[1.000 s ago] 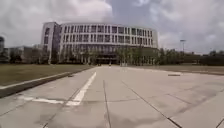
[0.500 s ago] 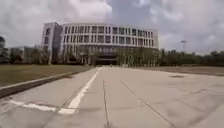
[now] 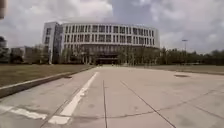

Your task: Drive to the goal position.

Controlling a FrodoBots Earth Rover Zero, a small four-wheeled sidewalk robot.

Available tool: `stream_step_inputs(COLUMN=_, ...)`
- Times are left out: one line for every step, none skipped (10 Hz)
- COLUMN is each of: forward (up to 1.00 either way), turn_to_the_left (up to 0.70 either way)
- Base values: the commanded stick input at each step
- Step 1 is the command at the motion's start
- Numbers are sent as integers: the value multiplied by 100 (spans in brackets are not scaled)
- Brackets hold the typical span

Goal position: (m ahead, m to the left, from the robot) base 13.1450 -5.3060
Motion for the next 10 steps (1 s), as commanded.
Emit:
stream_step_inputs(forward=50, turn_to_the_left=-2)
stream_step_inputs(forward=50, turn_to_the_left=-2)
stream_step_inputs(forward=50, turn_to_the_left=-2)
stream_step_inputs(forward=50, turn_to_the_left=-2)
stream_step_inputs(forward=50, turn_to_the_left=-2)
stream_step_inputs(forward=50, turn_to_the_left=-2)
stream_step_inputs(forward=50, turn_to_the_left=-2)
stream_step_inputs(forward=50, turn_to_the_left=-2)
stream_step_inputs(forward=50, turn_to_the_left=-2)
stream_step_inputs(forward=50, turn_to_the_left=-2)
